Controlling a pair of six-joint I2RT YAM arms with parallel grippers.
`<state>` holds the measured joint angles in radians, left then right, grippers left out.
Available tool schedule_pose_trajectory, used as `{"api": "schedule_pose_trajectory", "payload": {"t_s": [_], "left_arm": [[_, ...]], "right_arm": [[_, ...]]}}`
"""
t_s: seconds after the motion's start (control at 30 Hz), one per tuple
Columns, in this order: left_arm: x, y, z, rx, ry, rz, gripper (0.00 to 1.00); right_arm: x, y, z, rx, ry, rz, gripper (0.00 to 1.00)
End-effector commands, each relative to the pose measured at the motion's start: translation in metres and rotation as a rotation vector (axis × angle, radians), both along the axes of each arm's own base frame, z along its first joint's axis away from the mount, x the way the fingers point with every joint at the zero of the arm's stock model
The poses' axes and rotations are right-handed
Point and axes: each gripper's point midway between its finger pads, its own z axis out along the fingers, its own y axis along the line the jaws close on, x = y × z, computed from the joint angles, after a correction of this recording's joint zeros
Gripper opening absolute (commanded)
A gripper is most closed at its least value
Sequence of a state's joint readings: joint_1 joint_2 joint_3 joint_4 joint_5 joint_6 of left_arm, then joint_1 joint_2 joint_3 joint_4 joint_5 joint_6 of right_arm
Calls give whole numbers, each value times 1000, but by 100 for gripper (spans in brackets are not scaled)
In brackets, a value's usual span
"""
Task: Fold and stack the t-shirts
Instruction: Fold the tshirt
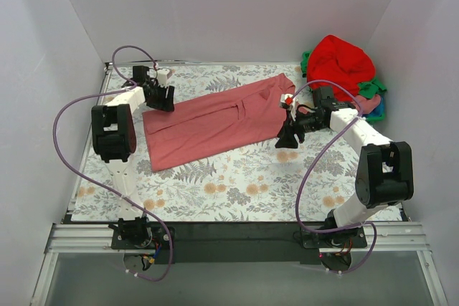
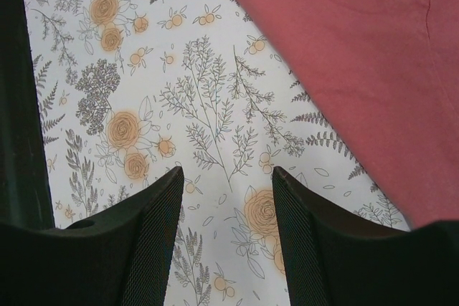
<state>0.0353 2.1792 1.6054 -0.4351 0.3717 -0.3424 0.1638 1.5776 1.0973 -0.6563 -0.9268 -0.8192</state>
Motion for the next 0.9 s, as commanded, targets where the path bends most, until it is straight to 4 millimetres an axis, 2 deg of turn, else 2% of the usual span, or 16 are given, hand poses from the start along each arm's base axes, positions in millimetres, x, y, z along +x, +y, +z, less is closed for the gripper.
{"api": "schedule_pose_trajectory", "payload": {"t_s": [0.0, 0.07, 0.27, 0.3, 0.33, 0.4, 0.6, 0.63, 0.7, 0.77, 0.8, 0.87], "left_arm": [[7, 3, 3, 18, -10, 13, 55], [6, 4, 3, 23, -6, 19, 51], [-7, 6, 5, 34, 11, 47, 26], [-12, 10, 1, 49, 24, 64, 21], [-13, 12, 7, 54, 12, 75, 14], [-19, 19, 7, 77, 23, 118, 1], [-49, 45, 13, 112, 89, 302, 0], [-63, 52, 5, 134, 127, 346, 0], [-76, 65, 11, 126, 149, 483, 0], [-98, 91, 9, 224, 183, 660, 0], [-105, 96, 17, 239, 174, 708, 0], [-128, 99, 13, 248, 203, 786, 0]], "right_arm": [[0, 2, 4, 26, 5, 15, 59], [0, 2, 3, 26, 7, 13, 59], [1, 1, 5, 27, 4, 12, 59], [1, 2, 5, 25, 4, 13, 59], [1, 2, 5, 24, 2, 13, 59], [1, 1, 7, 26, -2, 12, 59], [2, 0, 10, 27, -6, 6, 59], [2, 0, 9, 25, -3, 6, 59], [2, 0, 10, 26, -5, 5, 59], [2, 0, 11, 28, -7, 3, 59], [2, 1, 12, 30, -6, 5, 59], [3, 0, 12, 27, -7, 1, 59]]}}
